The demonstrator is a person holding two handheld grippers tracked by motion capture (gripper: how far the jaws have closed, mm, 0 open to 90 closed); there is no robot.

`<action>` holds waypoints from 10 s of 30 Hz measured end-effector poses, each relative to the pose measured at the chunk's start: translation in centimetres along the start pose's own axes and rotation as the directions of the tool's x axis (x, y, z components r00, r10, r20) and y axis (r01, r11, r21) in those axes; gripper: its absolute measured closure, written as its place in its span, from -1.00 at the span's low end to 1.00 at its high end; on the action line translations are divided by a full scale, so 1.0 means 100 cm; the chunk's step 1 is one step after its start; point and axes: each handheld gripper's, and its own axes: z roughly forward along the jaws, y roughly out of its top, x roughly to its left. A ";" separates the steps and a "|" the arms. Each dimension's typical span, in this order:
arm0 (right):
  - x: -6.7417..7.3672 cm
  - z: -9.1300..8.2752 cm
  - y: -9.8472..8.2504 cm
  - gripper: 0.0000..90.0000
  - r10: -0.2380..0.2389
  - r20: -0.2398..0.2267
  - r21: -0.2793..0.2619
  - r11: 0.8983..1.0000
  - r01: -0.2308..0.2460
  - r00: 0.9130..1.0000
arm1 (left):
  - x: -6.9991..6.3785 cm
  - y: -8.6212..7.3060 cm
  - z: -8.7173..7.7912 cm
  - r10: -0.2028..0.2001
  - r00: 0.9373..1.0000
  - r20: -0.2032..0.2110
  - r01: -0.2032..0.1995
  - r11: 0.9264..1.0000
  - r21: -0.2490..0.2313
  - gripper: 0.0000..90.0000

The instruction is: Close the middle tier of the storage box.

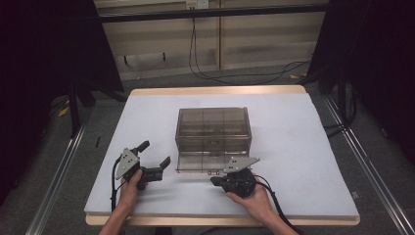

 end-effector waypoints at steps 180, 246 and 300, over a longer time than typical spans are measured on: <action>-0.030 0.017 0.011 1.00 0.114 0.130 -0.119 0.988 -0.099 0.985 | -0.001 0.000 0.001 -0.015 1.000 -0.001 0.015 1.000 -0.009 -0.98; -0.039 0.029 0.015 1.00 0.153 0.156 -0.153 0.980 -0.129 0.976 | -0.001 0.000 0.000 -0.015 1.000 -0.001 0.015 1.000 -0.009 -0.98; -0.049 0.032 0.021 1.00 0.159 0.186 -0.154 0.979 -0.131 0.970 | 0.000 0.000 0.000 -0.002 1.000 -0.002 0.002 1.000 0.000 -0.98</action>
